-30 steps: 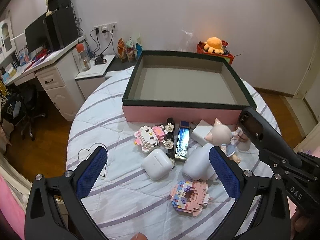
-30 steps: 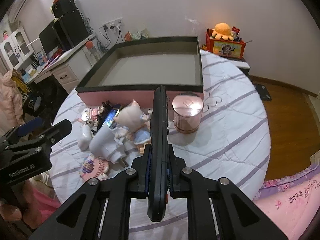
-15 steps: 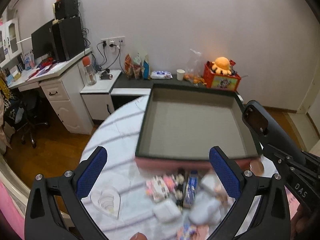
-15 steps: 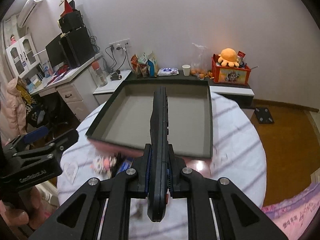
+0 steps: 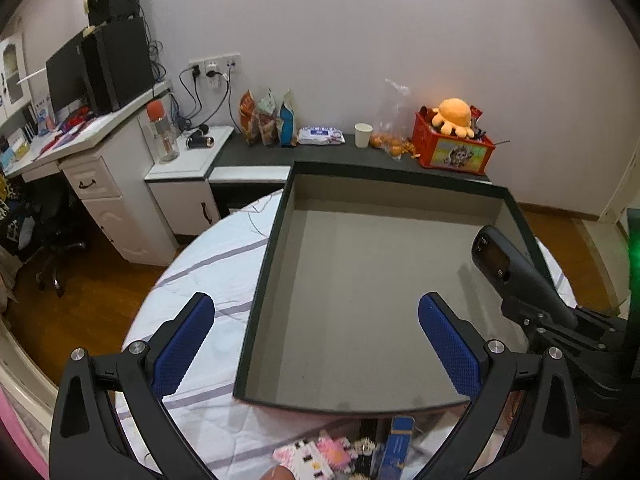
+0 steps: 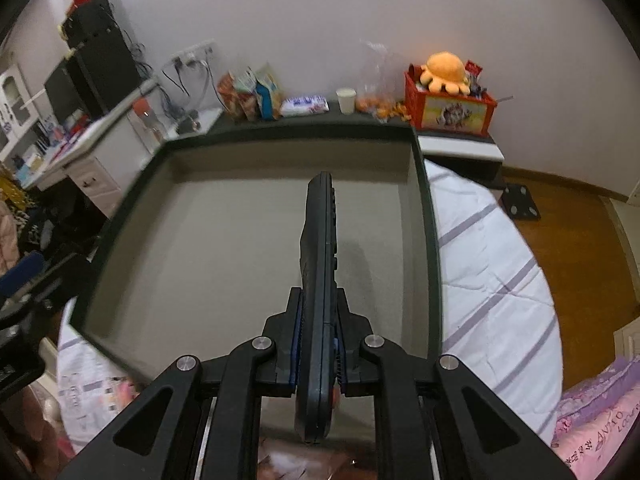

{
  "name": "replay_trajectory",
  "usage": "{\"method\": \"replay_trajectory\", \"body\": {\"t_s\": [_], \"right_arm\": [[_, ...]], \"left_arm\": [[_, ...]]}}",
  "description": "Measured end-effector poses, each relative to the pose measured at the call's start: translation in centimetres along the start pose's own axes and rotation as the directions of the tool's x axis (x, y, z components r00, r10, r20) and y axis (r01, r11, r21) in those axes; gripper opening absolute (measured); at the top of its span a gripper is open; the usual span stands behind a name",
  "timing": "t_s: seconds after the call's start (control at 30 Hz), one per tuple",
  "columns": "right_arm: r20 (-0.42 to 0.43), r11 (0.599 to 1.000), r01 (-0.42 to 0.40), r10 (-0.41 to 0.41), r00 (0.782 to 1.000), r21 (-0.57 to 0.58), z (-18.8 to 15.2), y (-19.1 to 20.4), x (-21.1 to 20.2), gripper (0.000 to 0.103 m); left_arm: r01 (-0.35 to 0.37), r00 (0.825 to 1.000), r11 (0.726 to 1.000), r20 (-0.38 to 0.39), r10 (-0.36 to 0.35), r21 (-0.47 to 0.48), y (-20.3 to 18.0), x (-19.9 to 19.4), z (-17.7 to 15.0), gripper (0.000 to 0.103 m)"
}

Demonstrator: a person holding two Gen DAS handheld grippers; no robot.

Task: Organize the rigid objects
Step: 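Lift the black remote with the right gripper over the box, then lower the remote into the box and open the right gripper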

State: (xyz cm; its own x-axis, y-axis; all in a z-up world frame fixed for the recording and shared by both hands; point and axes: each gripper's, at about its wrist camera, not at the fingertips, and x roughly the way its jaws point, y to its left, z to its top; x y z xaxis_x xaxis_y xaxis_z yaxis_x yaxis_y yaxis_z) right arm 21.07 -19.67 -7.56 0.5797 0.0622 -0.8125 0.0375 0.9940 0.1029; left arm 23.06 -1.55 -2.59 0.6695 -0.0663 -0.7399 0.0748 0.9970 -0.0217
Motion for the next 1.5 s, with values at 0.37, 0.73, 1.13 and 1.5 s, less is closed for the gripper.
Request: {"method": "replay_trajectory", "body": {"t_s": [0.37, 0.73, 1.13, 1.5], "right_arm": [[-0.074, 0.997, 0.061, -0.064, 0.995, -0.046, -0.4, 0.6, 2.0, 0.023], [0.135, 1.000, 0.001, -0.001, 0.991, 0.001, -1.2, 0.3, -5.9, 0.090], [0.272, 0.995, -0.020, -0.008, 0.962, 0.100, -8.6, -1.9, -16.8, 0.103], [0.132, 0.993, -0.077, 0.065, 0.989, 0.092, -14.5, -1.4, -14.5, 0.103]], "left_arm": [[0.022, 1.000, 1.000, -0.016, -0.022, 0.002, -0.2, 0.9, -0.2, 0.103], [0.018, 0.998, 1.000, 0.056, -0.019, 0.014, 0.1, -4.1, -1.5, 0.103], [0.026, 0.995, 0.999, 0.098, -0.030, 0.045, -0.1, -11.2, -7.1, 0.103], [-0.023, 1.000, 0.998, 0.006, 0.023, 0.063, 0.5, -10.9, -13.8, 0.103]]}}
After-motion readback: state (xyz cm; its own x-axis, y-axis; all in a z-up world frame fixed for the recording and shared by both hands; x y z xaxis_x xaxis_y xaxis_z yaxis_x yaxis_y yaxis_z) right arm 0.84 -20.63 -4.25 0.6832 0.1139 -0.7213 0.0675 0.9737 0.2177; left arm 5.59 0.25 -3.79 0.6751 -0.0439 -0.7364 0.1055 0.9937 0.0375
